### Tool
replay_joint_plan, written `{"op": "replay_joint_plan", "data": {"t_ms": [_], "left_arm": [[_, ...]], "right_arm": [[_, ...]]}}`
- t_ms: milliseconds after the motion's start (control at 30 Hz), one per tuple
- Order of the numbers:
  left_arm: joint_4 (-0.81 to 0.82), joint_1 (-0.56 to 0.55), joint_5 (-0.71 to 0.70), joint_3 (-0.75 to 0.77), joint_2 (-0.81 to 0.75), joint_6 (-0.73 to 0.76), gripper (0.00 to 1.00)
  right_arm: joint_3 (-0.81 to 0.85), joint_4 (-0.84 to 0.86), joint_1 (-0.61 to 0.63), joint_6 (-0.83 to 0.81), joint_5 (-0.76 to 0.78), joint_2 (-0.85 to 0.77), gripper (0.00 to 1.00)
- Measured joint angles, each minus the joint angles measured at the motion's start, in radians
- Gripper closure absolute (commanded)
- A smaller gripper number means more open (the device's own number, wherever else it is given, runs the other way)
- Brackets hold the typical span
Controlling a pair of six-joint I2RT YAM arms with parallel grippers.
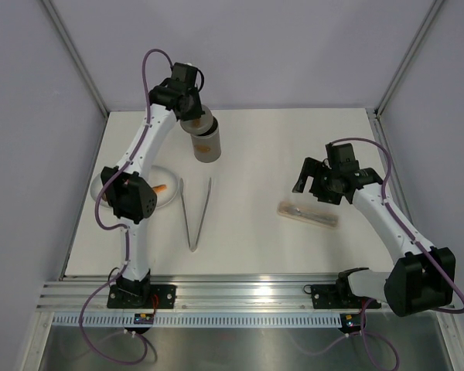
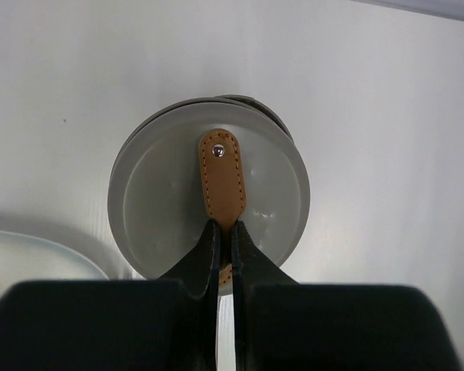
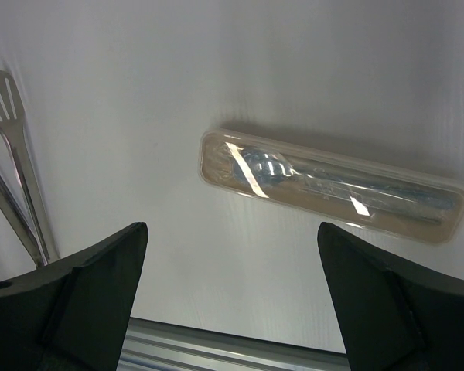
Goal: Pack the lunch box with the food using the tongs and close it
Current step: Close the box lid on the packing box.
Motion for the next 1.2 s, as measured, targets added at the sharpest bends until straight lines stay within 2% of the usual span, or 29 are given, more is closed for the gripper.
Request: {"op": "replay_joint_plan", "data": {"t_ms": [700, 1200], "left_arm": [[0.071, 0.052, 0.089, 0.084, 0.141, -0.020, 1.00], [0.089, 0.052, 0.144, 0.078, 0.151, -0.027, 1.00]], "right_arm": [[-0.046, 0.001, 0.000, 0.000, 0.006, -0.016, 0.01], [-0.064, 0.001, 0.000, 0.001, 0.010, -0.037, 0.01]]}}
